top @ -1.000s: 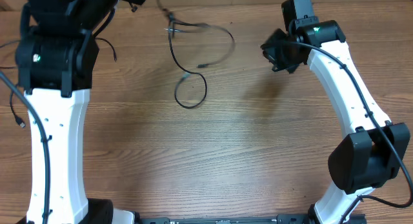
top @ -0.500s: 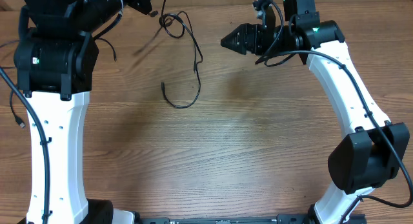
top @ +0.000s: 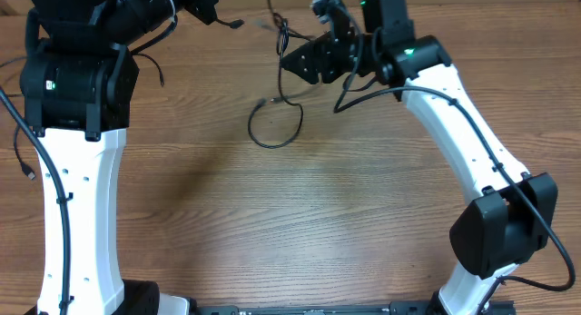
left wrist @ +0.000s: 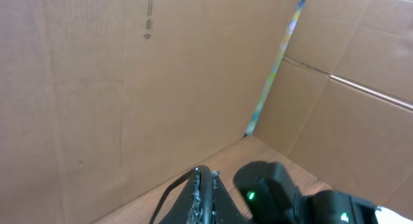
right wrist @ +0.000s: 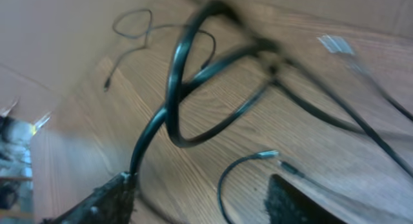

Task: Untangle cables

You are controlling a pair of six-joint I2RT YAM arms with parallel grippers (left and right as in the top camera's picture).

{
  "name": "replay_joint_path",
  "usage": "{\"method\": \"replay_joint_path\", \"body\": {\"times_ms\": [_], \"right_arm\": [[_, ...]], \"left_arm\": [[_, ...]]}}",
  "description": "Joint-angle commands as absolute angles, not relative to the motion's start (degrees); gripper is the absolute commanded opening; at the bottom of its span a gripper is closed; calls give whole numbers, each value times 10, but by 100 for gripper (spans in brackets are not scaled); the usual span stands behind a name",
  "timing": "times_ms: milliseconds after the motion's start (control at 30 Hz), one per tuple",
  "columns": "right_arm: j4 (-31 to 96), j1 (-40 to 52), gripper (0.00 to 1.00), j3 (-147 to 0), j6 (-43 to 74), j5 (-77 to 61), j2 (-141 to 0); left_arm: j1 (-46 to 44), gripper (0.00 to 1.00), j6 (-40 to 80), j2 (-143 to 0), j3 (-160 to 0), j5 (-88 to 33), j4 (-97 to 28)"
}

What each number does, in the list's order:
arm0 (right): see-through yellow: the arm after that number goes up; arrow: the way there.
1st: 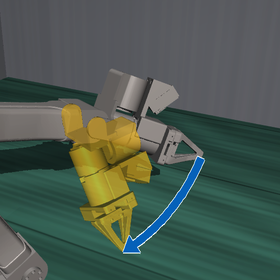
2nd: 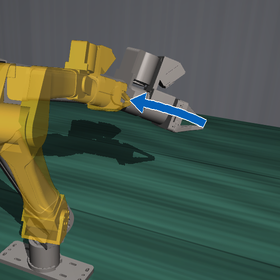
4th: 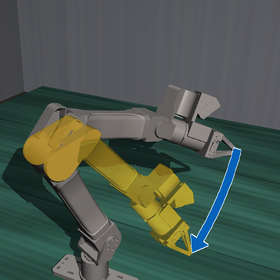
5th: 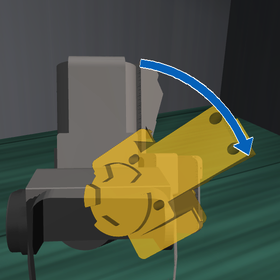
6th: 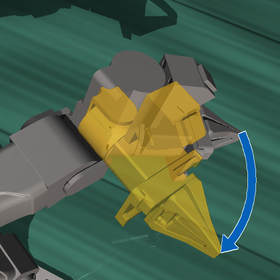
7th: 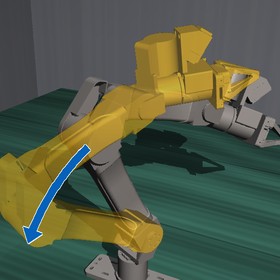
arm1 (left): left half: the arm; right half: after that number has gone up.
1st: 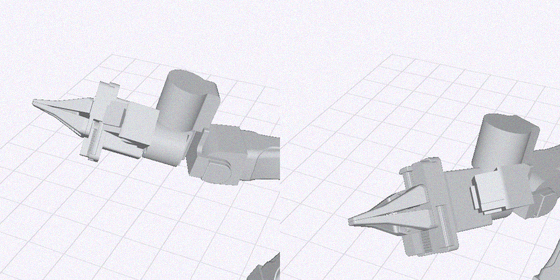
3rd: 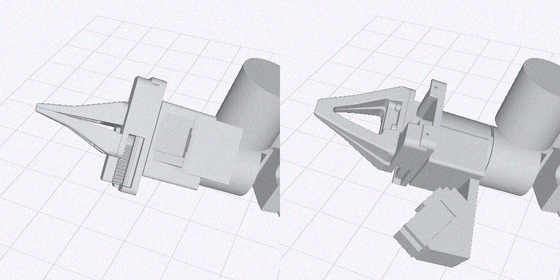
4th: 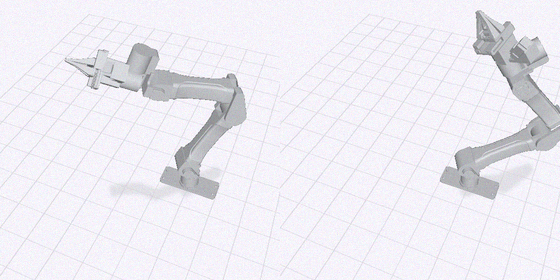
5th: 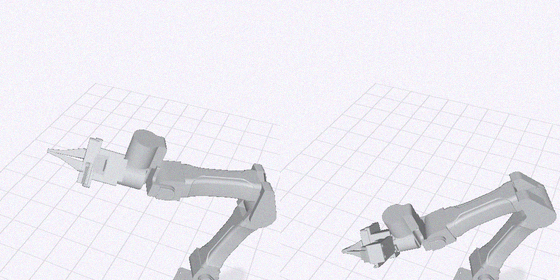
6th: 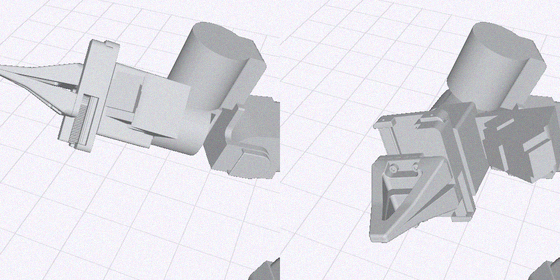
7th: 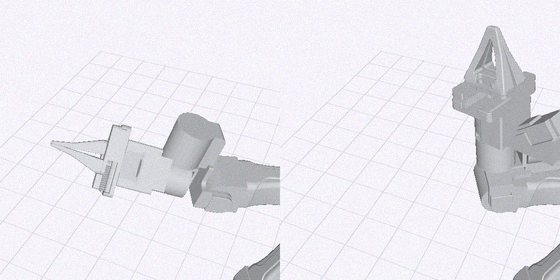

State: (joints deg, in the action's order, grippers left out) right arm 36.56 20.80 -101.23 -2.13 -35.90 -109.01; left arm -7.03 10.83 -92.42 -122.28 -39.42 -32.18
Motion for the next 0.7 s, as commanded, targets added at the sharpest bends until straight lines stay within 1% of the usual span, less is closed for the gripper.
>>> {"method": "replay_joint_path", "body": {"times_ms": [0, 33, 100, 133, 167, 233, 267, 533, 633, 667], "right_arm": [[366, 222, 56, -1012, -29, -300, -1070], [366, 225, 52, -1012, -28, -296, -1070], [364, 228, 41, -1012, -26, -273, -1070], [360, 229, 34, -1012, -8, -246, -1070], [357, 229, 23, -1012, 12, -218, -1070], [355, 227, 8, -1012, 49, -164, -1070], [355, 226, 4, -1013, 63, -147, -1070], [393, 207, 4, -1013, 121, -138, -1062], [417, 201, 4, -1013, 136, -171, -1049], [422, 199, 14, -1013, 147, -186, -1043]], "left_arm": [[-71, 4, 133, -924, -1225, -412, -310], [-71, 4, 140, -924, -1225, -412, -307], [-71, 4, 150, -923, -1225, -422, -303], [-71, 4, 154, -924, -1225, -429, -301], [-71, 4, 155, -924, -1225, -435, -300], [-71, 4, 155, -923, -1225, -435, -300], [-71, 4, 155, -923, -1225, -435, -301], [-71, 4, 152, -923, -1225, -416, -302], [-71, 4, 152, -923, -1225, -414, -301], [-71, 4, 152, -924, -1225, -414, -301]]}}
